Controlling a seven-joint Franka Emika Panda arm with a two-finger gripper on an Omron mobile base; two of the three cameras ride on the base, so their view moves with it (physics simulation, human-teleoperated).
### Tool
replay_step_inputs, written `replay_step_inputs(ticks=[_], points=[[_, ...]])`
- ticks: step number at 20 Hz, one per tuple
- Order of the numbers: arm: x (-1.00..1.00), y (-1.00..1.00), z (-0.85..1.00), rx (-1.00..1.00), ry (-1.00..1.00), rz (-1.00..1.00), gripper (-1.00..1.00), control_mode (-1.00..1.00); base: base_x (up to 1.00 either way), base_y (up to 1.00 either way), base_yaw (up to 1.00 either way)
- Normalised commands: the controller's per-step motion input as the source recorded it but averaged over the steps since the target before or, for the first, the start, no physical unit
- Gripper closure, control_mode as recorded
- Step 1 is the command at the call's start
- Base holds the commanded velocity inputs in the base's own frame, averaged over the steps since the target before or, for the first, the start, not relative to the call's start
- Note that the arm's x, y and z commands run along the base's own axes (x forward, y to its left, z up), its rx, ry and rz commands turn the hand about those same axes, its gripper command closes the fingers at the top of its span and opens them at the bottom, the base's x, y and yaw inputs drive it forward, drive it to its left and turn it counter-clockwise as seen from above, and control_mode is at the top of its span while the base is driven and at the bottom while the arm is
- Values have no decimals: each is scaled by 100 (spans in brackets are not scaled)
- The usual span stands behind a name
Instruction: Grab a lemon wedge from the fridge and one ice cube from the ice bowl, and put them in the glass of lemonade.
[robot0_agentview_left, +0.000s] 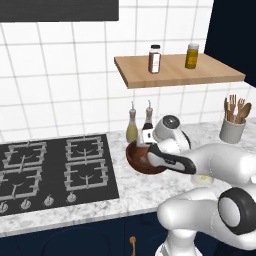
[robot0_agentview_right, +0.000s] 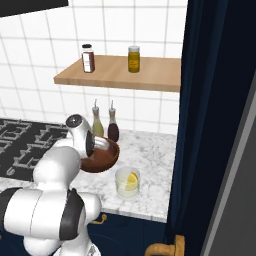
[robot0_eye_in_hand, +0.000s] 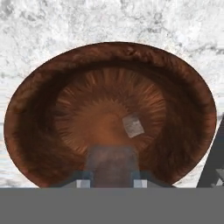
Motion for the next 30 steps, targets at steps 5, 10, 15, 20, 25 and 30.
replay_step_inputs(ticks=[5,10,15,20,25,30], points=[[-38,0,63,0,0,-5,100,-100,0,0,0],[-51,-1,50,0,0,-8,100,-100,0,0,0],[-65,-26,34,0,0,-9,100,-100,0,0,0],[-60,-50,35,0,0,-11,100,-100,0,0,0],[-70,-66,22,0,0,-9,100,-100,0,0,0],[-62,-60,16,0,0,-9,100,-100,0,0,0]])
